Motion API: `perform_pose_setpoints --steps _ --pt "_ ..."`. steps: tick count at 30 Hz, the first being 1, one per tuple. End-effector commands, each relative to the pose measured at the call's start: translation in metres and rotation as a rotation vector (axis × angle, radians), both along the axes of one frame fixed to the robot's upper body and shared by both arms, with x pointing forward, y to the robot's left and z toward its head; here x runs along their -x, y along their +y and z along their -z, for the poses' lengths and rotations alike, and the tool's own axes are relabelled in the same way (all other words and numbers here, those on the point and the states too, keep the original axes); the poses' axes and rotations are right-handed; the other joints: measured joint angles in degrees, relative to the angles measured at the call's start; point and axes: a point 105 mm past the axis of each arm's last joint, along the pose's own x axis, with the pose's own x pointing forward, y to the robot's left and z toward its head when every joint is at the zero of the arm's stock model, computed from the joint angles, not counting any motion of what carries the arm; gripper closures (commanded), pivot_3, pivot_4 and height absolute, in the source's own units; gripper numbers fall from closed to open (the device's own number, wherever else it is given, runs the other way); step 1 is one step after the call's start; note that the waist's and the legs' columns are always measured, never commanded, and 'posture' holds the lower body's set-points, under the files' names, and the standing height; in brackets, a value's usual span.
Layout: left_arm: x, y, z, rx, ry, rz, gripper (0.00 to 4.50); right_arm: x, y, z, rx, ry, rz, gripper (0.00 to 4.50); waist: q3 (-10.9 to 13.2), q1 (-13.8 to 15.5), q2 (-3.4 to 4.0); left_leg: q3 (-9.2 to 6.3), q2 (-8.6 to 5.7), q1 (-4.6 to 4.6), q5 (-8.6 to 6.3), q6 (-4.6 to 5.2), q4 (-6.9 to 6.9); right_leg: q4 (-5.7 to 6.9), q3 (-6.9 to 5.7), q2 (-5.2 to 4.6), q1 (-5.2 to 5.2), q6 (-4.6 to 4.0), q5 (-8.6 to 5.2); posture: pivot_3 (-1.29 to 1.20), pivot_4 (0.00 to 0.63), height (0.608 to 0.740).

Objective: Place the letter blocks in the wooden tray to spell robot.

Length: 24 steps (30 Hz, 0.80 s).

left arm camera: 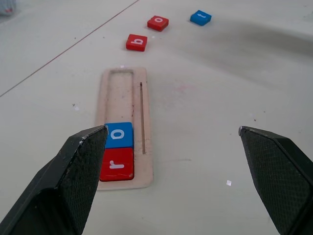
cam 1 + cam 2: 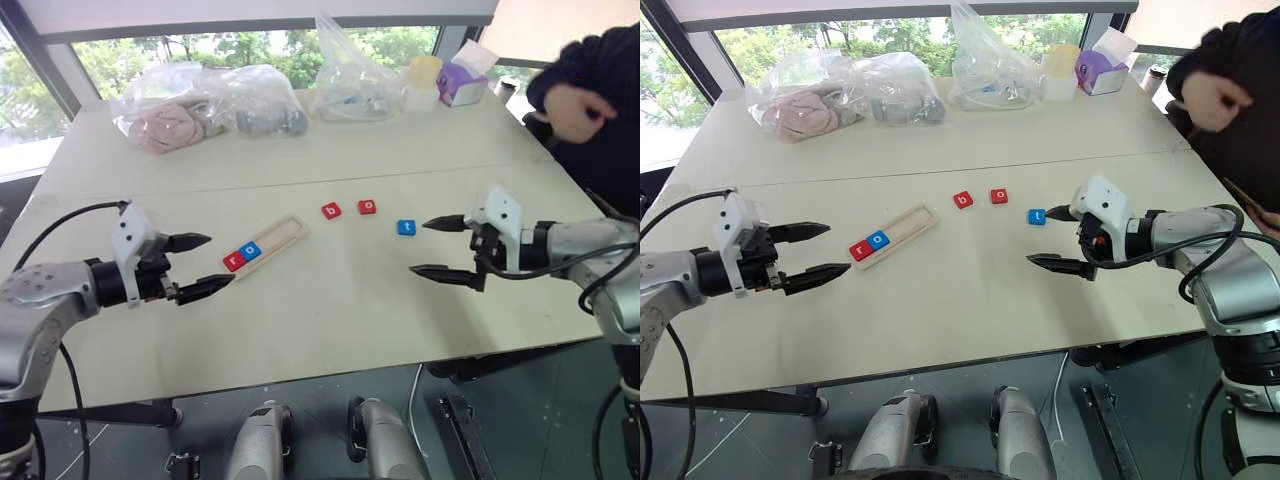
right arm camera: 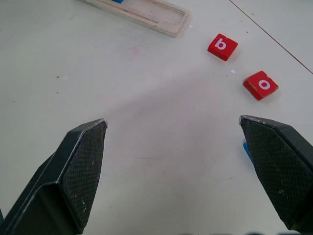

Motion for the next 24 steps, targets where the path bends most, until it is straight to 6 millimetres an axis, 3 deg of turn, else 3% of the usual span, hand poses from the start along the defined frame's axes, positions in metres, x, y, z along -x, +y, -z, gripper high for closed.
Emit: perform_pose_setpoints --steps 1,15,24 --pt "0.001 -0.001 -0.011 -0.027 -0.061 -0.009 0.00 -0.003 -0.001 -0.010 0.009 -0.050 -0.004 0.05 0.0 0.0 0.00 0.00 0.00 0.00 0.00 0.00 0.00 0.00 0.00 0.00 0.00 0.00 0.00 0.00 0.150 0.725" --pt "-0.008 -0.005 -0.006 -0.036 -0.081 -0.016 0.00 -0.011 0.011 -0.003 0.017 -0.080 -0.036 0.05 0.0 0.0 0.00 0.02 0.00 0.01 0.08 0.14 0.03 0.06 0.00 0.03 0.02 0.01 0.02 0.00 0.150 0.725" --pt "-0.046 0.001 0.019 -0.034 -0.081 -0.085 0.00 -0.011 0.016 0.000 0.003 -0.093 -0.024 0.05 0.0 1.0 -0.01 0.03 0.00 0.04 0.10 0.16 0.14 0.15 0.00 0.07 0.07 0.00 0.06 0.00 0.150 0.725"
